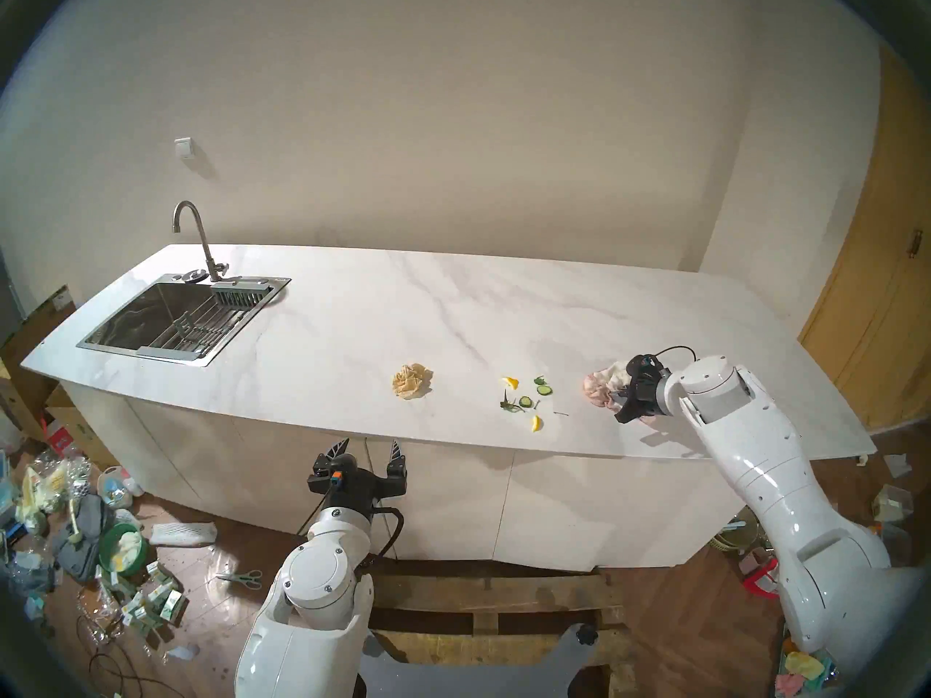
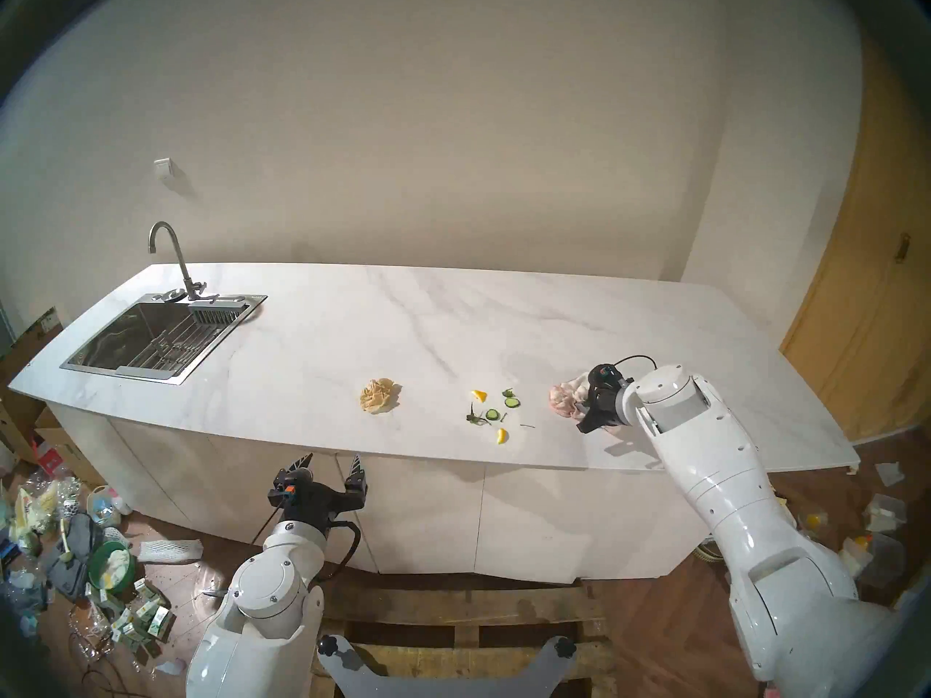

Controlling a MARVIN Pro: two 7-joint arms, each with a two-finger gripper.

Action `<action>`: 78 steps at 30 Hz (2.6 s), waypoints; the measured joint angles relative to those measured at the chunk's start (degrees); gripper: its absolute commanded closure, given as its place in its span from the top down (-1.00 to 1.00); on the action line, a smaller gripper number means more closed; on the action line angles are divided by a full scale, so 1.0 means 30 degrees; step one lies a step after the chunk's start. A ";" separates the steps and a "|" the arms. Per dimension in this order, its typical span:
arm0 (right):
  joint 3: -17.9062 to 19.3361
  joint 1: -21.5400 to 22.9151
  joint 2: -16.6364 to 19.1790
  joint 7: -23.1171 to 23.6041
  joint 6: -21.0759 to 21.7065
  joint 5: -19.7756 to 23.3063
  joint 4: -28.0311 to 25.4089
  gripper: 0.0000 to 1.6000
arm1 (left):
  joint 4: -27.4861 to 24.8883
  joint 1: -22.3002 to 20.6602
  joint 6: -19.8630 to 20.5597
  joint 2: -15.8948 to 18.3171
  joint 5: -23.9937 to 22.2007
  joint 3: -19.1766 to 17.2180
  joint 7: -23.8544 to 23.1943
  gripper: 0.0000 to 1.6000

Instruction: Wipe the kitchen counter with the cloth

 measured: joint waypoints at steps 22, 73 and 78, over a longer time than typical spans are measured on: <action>-0.0087 -0.4244 0.2240 0.1577 0.0752 -0.0203 -0.6507 -1.00 | 0.0003 0.0000 0.0000 0.0009 0.0000 0.0004 0.0003 1.00; -0.9387 -0.1563 -0.5654 -1.1549 0.4073 0.0541 -0.5822 -1.00 | 0.0025 -0.0010 0.0000 0.0017 0.0000 0.0012 0.0017 1.00; -1.0576 -0.0650 -0.6461 -1.2150 0.4067 0.0973 -0.4883 -1.00 | 0.0036 -0.0013 0.0000 0.0017 0.0001 0.0012 0.0021 1.00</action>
